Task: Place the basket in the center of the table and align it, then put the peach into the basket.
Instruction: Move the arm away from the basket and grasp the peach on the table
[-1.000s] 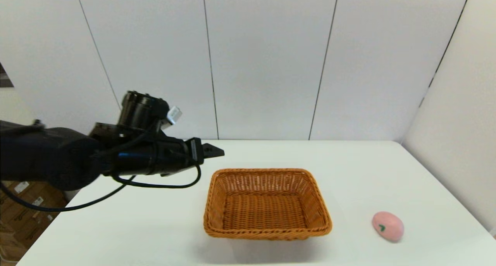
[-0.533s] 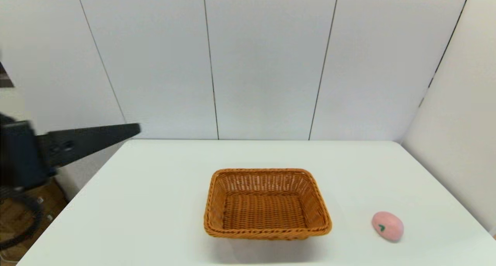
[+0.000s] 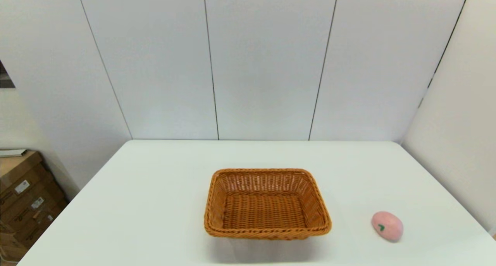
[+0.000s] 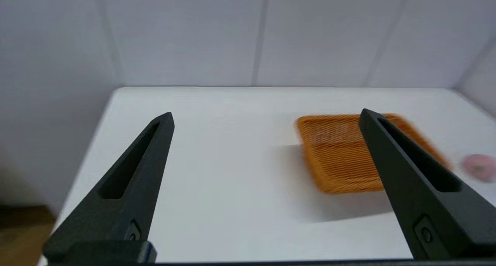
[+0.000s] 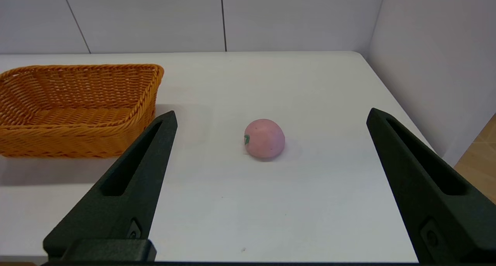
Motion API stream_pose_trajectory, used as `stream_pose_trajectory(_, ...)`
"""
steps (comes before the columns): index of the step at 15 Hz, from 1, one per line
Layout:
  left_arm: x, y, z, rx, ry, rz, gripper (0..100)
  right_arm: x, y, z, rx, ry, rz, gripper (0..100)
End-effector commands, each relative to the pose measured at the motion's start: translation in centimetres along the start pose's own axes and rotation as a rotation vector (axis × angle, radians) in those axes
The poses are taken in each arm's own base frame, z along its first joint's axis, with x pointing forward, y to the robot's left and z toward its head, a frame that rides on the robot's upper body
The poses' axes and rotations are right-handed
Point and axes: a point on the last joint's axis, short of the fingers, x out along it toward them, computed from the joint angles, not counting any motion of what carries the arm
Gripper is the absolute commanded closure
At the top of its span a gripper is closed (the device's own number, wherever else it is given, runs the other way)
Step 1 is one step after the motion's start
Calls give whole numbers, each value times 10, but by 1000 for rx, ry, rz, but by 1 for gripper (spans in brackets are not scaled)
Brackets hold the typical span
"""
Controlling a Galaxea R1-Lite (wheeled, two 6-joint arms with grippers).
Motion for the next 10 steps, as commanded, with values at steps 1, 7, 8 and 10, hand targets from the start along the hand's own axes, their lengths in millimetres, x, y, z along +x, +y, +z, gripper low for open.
stream_pose_trajectory(1,-20,7,-85,67,-41,149,0,0,0,0,-1,1,0,0)
stream_pose_trajectory(7,-9,13,-122,115,-30,161,0,-3,0,11,-18,5,9,0)
stream_pose_trajectory(8,-9,13,-122,92,-32,159,0,-3,1,37,-13,51,1,0)
stream_pose_trajectory(10,-9,13,-122,85,-32,159,0,23,0,72,-25,302,-65,0)
